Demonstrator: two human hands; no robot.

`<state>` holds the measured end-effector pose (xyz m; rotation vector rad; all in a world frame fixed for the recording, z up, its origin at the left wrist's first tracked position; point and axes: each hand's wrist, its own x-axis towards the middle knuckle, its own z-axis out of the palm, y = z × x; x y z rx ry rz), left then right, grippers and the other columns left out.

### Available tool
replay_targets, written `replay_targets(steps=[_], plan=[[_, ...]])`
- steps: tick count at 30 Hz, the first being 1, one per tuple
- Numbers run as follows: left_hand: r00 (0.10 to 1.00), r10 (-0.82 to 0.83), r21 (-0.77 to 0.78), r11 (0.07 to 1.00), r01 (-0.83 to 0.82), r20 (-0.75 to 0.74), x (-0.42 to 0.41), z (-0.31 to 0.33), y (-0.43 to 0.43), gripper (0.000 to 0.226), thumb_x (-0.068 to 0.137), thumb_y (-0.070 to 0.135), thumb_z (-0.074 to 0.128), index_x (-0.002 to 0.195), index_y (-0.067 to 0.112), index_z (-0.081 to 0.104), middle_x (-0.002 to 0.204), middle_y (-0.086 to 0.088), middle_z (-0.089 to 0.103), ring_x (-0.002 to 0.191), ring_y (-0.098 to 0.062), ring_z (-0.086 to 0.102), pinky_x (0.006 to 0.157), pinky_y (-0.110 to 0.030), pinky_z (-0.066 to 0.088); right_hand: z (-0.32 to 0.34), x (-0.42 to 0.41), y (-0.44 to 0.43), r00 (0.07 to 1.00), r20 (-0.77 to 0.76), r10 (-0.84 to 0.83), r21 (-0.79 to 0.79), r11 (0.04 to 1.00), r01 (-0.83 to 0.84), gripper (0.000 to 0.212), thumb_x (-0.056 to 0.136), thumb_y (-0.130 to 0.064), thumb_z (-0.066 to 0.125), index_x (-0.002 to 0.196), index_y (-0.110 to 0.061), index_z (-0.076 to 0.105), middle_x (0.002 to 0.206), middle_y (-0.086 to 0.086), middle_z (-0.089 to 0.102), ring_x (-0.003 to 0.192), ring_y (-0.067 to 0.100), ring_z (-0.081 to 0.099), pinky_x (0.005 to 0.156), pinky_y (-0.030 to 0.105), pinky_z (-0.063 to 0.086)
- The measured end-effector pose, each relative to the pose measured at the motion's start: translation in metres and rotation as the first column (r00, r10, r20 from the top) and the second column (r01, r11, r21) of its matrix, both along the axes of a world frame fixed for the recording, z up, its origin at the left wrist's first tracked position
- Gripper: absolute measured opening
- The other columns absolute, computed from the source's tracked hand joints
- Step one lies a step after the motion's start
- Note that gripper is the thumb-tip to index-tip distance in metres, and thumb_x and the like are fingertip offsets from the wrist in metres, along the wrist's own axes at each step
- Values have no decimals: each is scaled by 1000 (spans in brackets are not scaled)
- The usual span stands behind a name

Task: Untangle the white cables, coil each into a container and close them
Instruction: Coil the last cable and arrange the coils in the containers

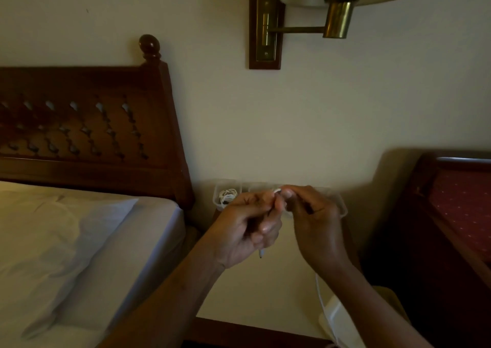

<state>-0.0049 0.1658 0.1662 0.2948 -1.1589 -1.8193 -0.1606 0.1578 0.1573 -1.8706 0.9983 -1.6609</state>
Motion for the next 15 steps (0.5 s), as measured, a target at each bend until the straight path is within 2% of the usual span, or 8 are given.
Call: replay_targets(steps=[2,4,6,9,12,13,15], plan=[[991,79,3,997,-79,-111,-7,3,4,26,102,12,45,99,-2,68,71,-11,67,47,-15,58,49,-25,49,-8,11,8,998,-7,65,43,997,-65,41,96,9,59,89,-30,69,80,-12,69,79,3,67,73,22,53],[974,184,-12,982,-187,-130,-15,6,5,28,101,10,47,100,-1,72,88,-19,74,63,-23,70,62,-30,60,-15,18,14,994,-81,68,43,997,-64,56,90,22,50,86,-32,62,77,-14,62,76,-1,62,70,14,49],[958,278,-50,958,-282,-68,-20,8,6,24,99,8,50,103,-3,71,101,-27,74,81,-32,76,72,-35,64,-17,19,16,988,-143,66,58,997,-58,50,86,26,48,94,-19,69,86,-11,66,82,1,66,69,12,51],[911,411,-172,899,-403,15,-17,11,-1,19,102,2,49,109,-9,63,113,-31,72,103,-43,73,87,-42,62,-17,13,19,969,-239,68,92,995,-47,30,90,17,52,86,-8,67,72,-1,62,65,15,58,56,26,46],[831,547,-352,801,-484,102,-10,16,-12,20,106,-2,45,114,-11,60,120,-24,72,115,-37,70,99,-44,57,-12,10,27,929,-342,142,190,979,-80,21,101,-3,53,101,-15,70,68,-4,61,59,17,57,55,30,47],[774,610,-439,750,-495,170,-8,18,-15,20,107,-1,45,115,-10,61,121,-20,73,117,-32,70,101,-42,56,-9,10,29,908,-387,162,213,974,-83,19,103,-10,54,103,-19,70,69,-5,62,59,16,58,56,32,49],[591,734,-638,638,-431,335,-6,20,-20,21,108,5,46,114,0,66,119,-5,75,114,-16,71,99,-34,57,0,8,31,849,-507,151,200,978,-55,17,103,-21,54,98,-22,70,70,-5,63,60,15,59,58,38,52]])
